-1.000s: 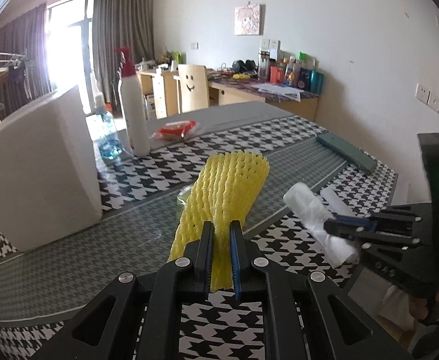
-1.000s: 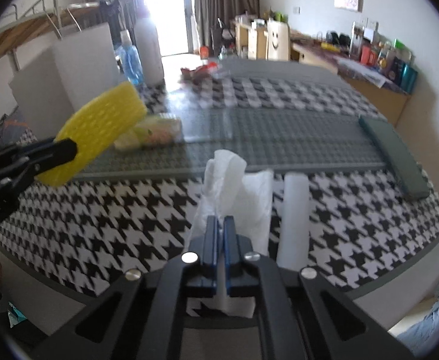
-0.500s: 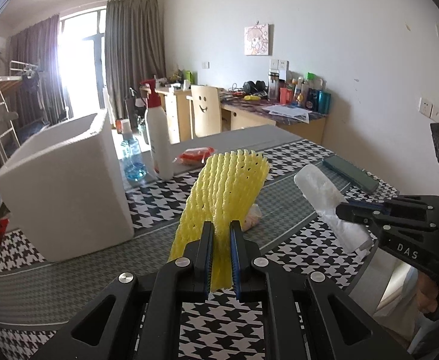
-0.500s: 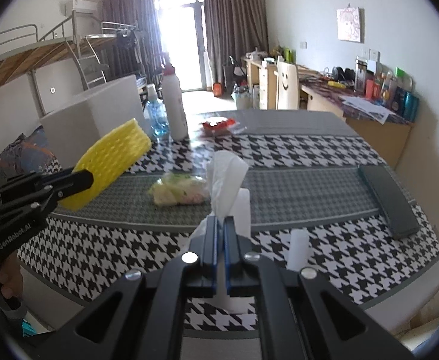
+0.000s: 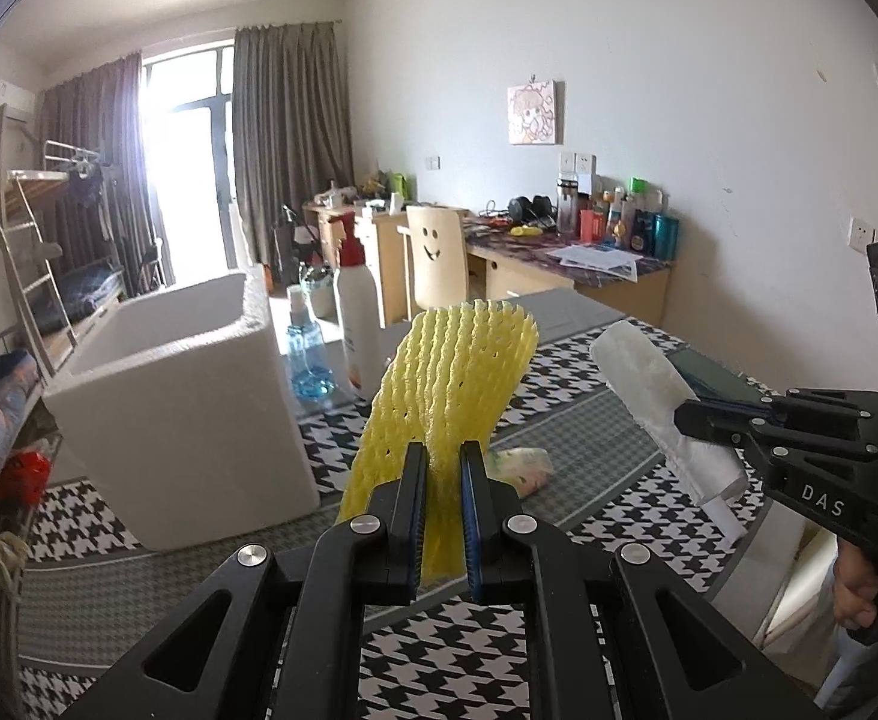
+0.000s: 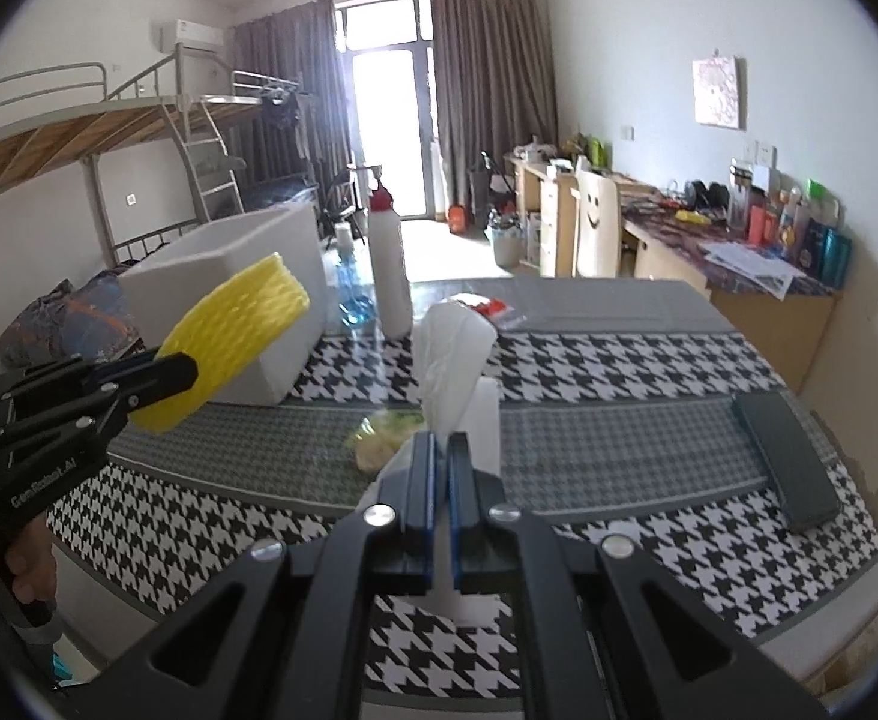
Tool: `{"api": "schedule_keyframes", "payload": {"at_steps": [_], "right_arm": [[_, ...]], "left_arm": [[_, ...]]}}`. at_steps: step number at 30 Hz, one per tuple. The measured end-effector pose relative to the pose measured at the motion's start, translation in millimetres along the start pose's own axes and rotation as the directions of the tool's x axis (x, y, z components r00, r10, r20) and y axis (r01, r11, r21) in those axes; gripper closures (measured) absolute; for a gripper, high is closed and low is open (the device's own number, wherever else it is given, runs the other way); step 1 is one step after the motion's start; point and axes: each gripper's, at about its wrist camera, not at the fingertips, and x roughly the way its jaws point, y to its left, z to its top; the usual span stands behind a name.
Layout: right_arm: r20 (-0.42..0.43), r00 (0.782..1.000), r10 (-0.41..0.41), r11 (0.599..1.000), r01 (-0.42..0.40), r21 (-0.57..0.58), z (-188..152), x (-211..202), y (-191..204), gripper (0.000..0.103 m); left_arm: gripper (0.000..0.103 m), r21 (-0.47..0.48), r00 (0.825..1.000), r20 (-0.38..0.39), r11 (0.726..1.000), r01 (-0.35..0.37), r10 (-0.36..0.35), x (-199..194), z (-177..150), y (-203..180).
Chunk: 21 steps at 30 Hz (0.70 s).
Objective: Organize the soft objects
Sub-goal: 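Lift the yellow net with the left tool while the right tool carries the tissue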
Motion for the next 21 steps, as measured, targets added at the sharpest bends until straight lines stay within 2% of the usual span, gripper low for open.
{"api": "schedule_keyframes", "payload": {"at_steps": [21], "right_arm": [[0.090,0.995,0.041,0.999,-0.038,-0.034,37,7,12,0.097]], "left_arm": [[0.092,-0.009,0.995,0.074,0.998,-0.062,0.062,-13,35,31]]}}
